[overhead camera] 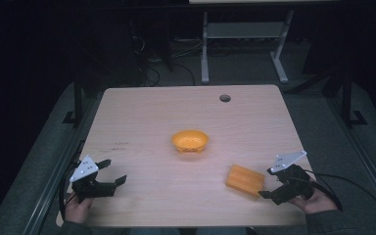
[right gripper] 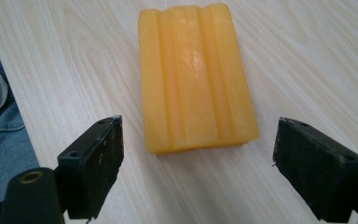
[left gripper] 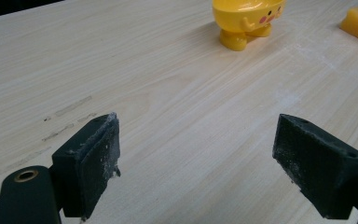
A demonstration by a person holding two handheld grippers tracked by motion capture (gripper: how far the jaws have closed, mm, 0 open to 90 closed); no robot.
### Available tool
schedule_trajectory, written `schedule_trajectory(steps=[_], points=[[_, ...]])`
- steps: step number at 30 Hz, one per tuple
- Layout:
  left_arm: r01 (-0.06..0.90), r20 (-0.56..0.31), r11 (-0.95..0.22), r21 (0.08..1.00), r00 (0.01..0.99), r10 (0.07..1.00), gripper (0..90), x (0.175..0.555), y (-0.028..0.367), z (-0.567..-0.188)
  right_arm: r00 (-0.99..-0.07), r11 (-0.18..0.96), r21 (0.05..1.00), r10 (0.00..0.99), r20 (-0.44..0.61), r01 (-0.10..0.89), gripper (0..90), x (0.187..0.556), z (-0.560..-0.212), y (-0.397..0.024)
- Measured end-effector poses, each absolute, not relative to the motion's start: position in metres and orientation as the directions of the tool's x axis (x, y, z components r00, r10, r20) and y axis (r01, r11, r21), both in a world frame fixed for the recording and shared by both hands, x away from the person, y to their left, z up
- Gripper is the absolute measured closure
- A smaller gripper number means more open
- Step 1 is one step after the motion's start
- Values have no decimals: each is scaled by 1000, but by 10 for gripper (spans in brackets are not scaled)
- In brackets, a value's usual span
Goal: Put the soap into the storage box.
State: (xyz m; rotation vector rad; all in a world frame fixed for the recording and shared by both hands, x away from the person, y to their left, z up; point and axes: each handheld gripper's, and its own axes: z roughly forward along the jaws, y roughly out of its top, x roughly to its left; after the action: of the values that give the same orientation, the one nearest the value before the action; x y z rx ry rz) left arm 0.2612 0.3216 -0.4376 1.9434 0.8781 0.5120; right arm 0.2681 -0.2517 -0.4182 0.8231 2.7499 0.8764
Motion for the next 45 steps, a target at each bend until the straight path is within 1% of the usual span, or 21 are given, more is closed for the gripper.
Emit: schedule_trajectory(steps=[18,26,45], points=[[370,-2,-324,871,661,751,143,261,321,-438,-867,719,551,497,18,424,152,284,-417,-227],[369,-1,-324,871,661,750,143,261,321,-438,-881,746,529,474,7,405,152,293,-424,-215],[372,-3,-326,869,663,749,143,261,321,-437,-891,777,481,454,18,406,146,307,-437,-197]])
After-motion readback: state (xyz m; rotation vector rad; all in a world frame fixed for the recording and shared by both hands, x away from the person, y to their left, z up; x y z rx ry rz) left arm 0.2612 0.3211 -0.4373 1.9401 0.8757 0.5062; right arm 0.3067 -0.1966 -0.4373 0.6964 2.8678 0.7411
